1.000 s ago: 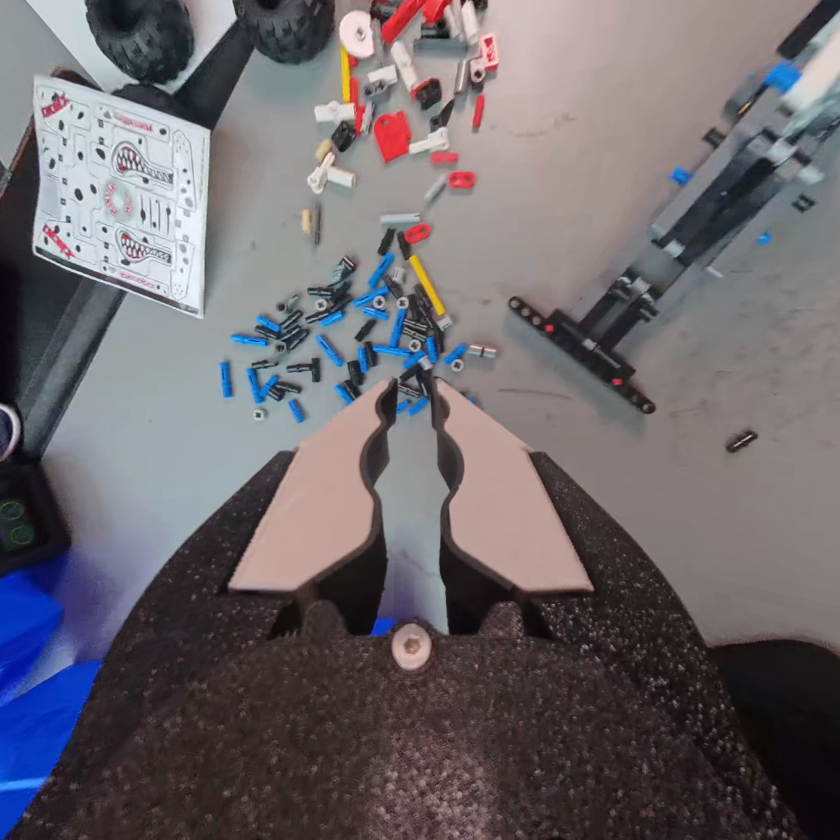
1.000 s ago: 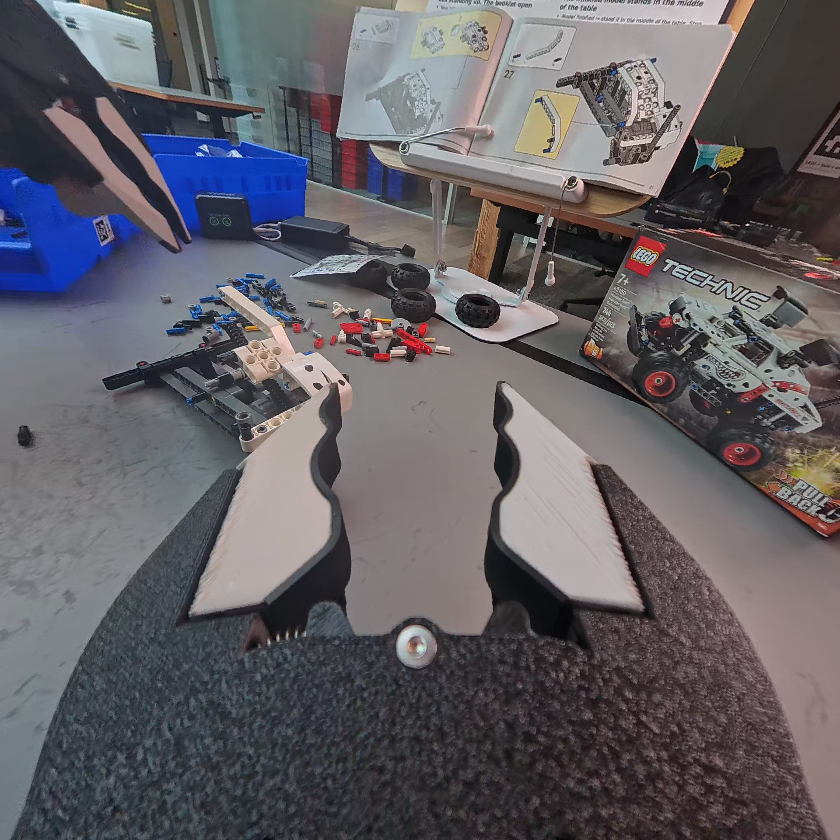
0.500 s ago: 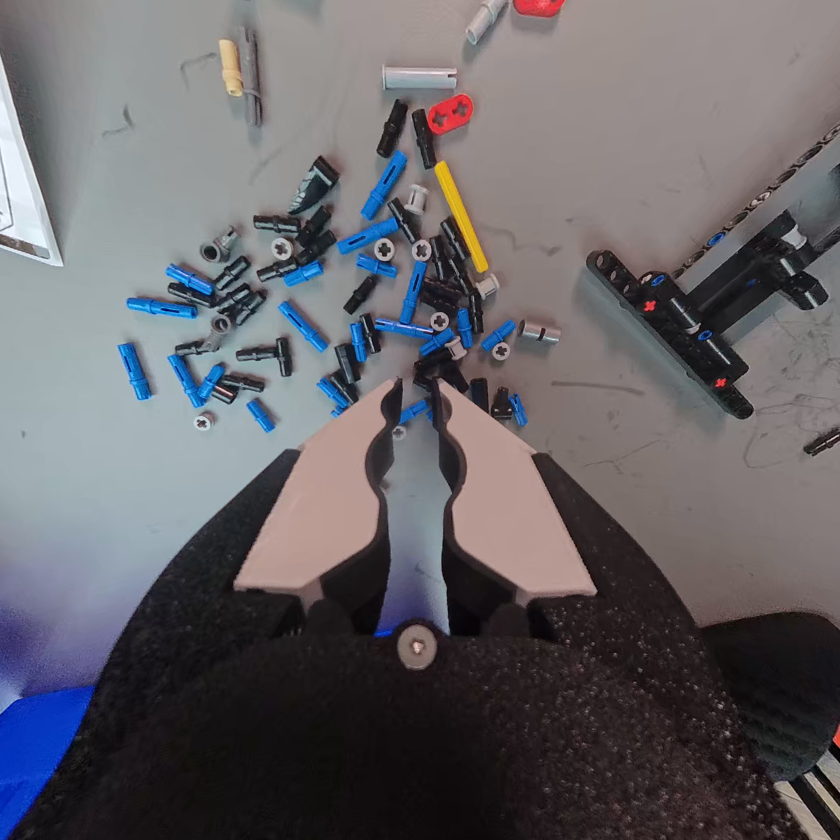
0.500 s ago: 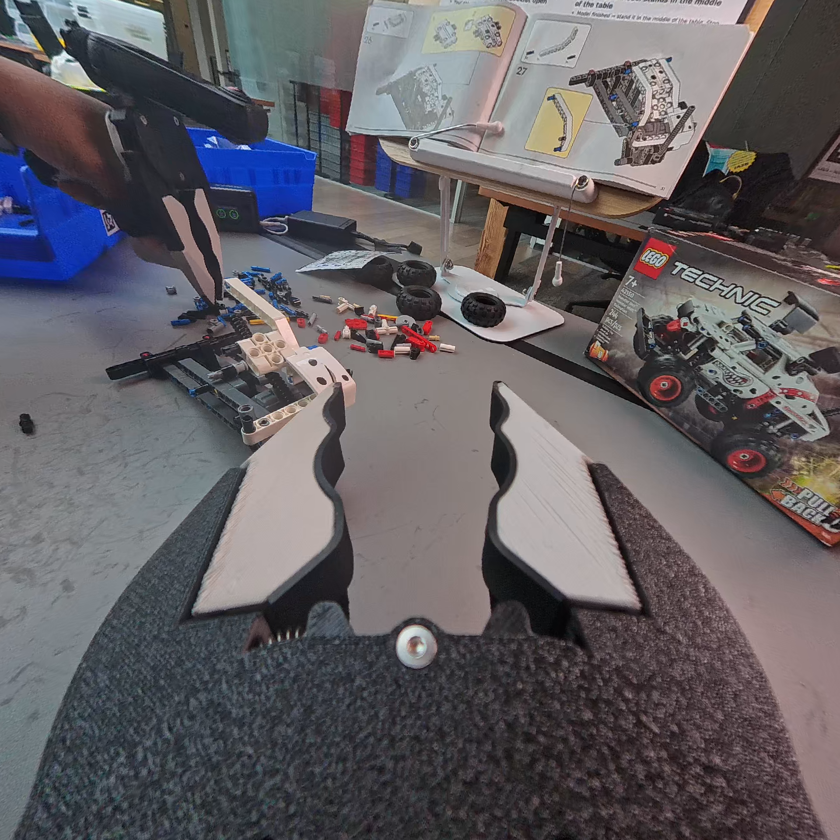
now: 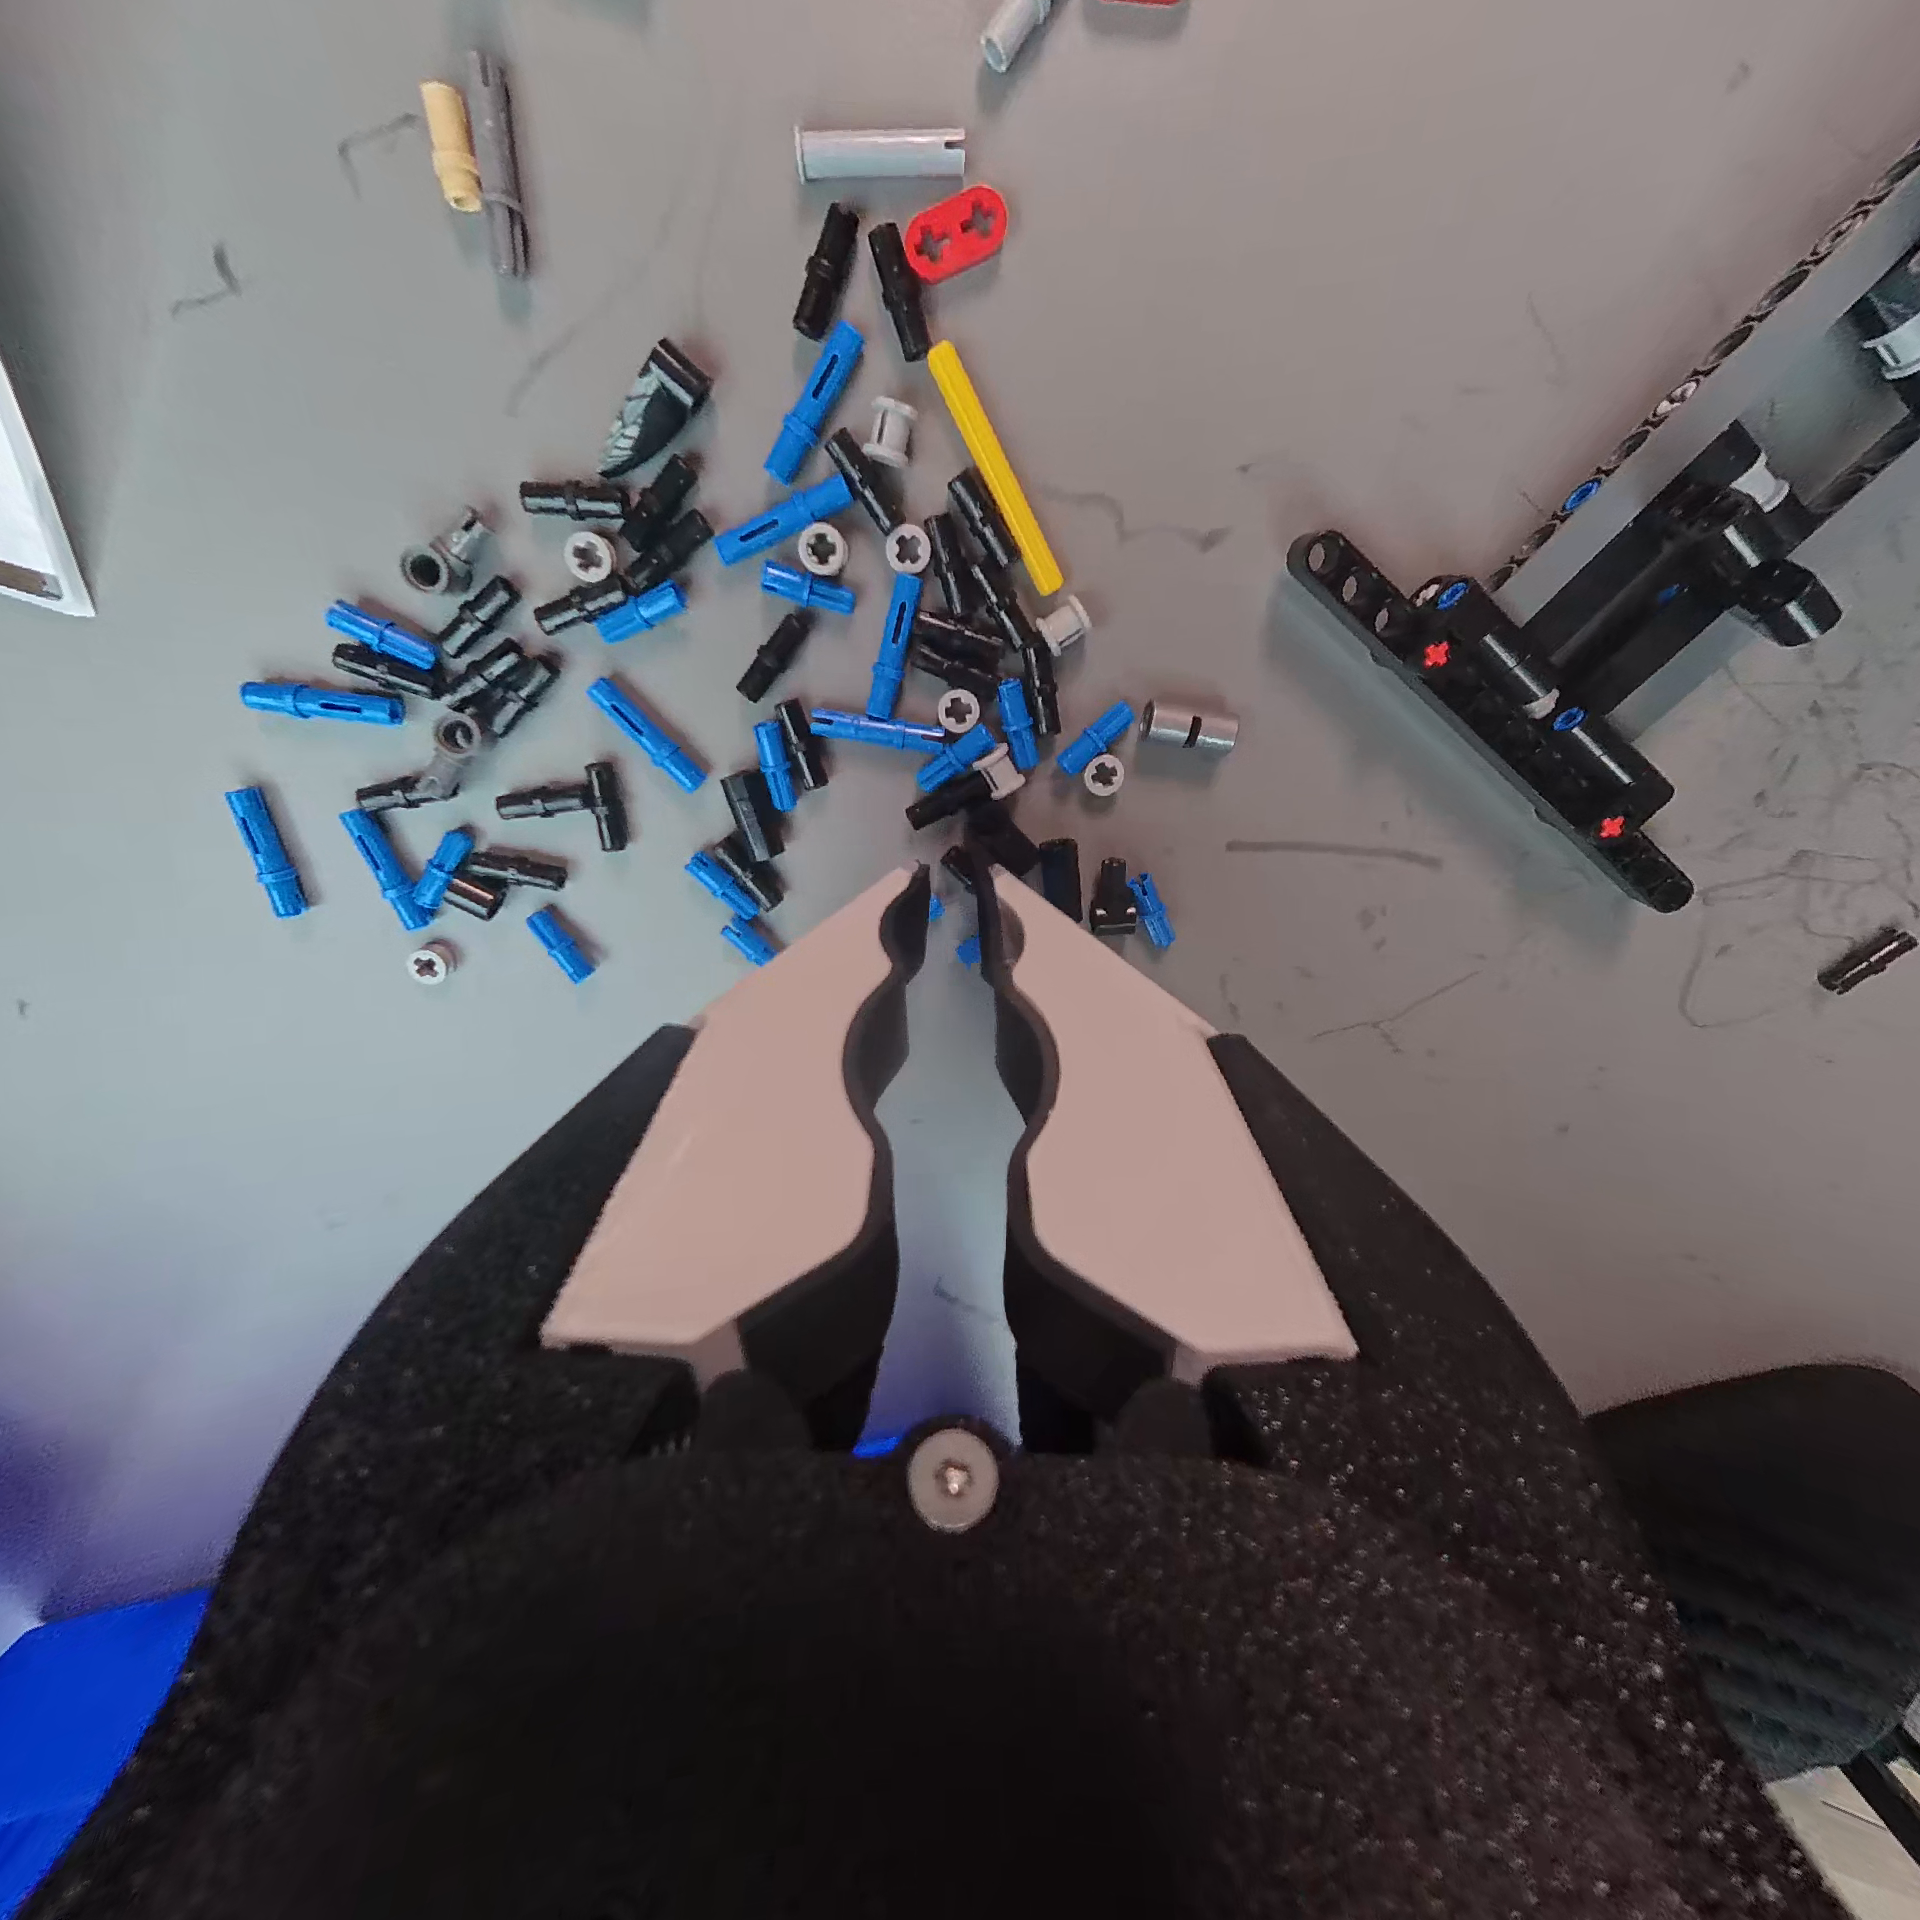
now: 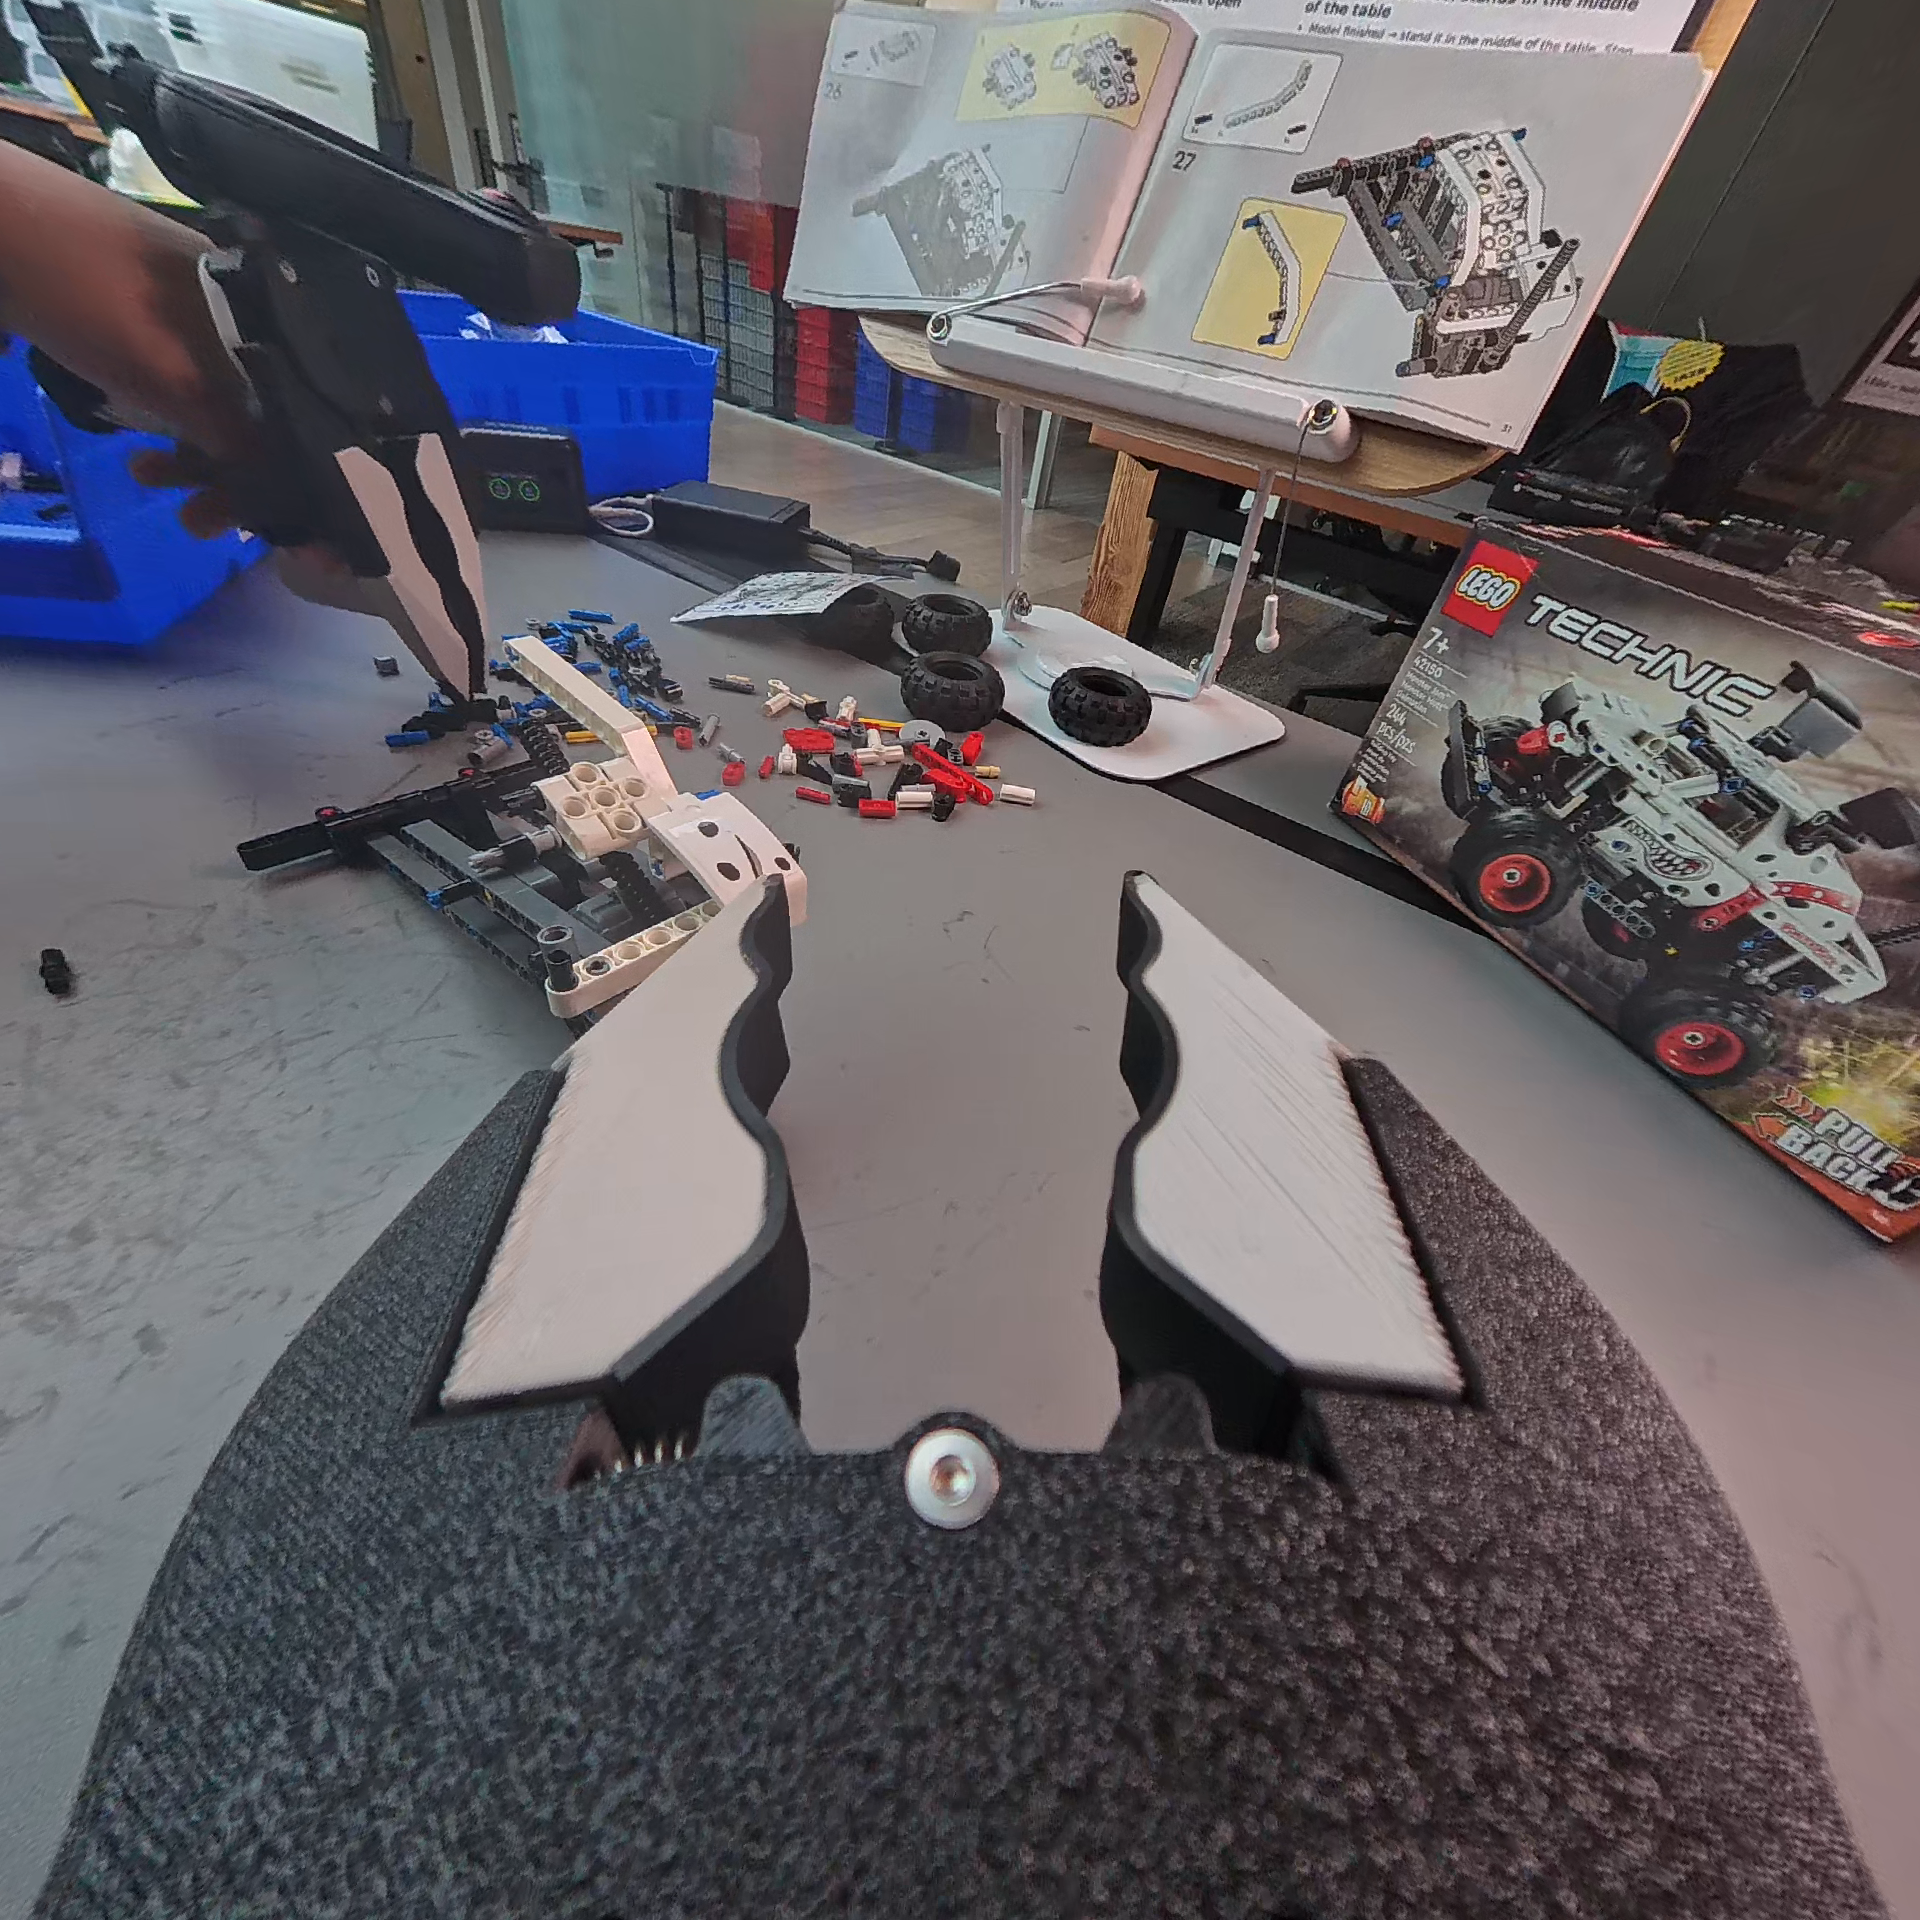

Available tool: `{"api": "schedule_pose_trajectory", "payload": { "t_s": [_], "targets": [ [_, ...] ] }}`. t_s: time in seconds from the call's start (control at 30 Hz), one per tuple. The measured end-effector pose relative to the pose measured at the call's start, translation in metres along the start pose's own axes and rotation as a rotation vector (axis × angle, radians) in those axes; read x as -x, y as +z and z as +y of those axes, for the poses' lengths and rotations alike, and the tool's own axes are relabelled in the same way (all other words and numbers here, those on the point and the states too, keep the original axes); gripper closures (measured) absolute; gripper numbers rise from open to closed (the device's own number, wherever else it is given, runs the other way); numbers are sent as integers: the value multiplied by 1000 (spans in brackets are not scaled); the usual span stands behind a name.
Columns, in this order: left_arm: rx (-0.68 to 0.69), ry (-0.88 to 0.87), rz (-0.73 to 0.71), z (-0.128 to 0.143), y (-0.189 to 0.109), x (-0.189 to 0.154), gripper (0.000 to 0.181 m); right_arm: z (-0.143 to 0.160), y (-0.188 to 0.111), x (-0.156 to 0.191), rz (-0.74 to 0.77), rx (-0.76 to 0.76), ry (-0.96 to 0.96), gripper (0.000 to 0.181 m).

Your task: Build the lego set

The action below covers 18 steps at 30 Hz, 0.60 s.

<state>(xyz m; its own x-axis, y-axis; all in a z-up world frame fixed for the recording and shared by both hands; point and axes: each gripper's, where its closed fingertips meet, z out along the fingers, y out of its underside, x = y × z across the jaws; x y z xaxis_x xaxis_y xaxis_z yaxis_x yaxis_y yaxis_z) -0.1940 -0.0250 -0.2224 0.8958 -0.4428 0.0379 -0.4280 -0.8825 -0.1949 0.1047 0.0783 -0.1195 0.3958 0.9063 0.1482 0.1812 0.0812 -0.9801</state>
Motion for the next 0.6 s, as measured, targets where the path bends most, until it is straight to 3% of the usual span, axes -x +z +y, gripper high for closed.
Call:
{"api": "schedule_pose_trajectory", "payload": {
  "t_s": [0.2, 0.6],
  "targets": [
    [5, 5, 33, 2, -1, -6, 173, 0, 0, -1, 2, 0, -1, 119],
    [43, 104, -84, 7, 3, 3, 176, 0, 0, 0, 1, 4, -6, 120]
  ]
}}
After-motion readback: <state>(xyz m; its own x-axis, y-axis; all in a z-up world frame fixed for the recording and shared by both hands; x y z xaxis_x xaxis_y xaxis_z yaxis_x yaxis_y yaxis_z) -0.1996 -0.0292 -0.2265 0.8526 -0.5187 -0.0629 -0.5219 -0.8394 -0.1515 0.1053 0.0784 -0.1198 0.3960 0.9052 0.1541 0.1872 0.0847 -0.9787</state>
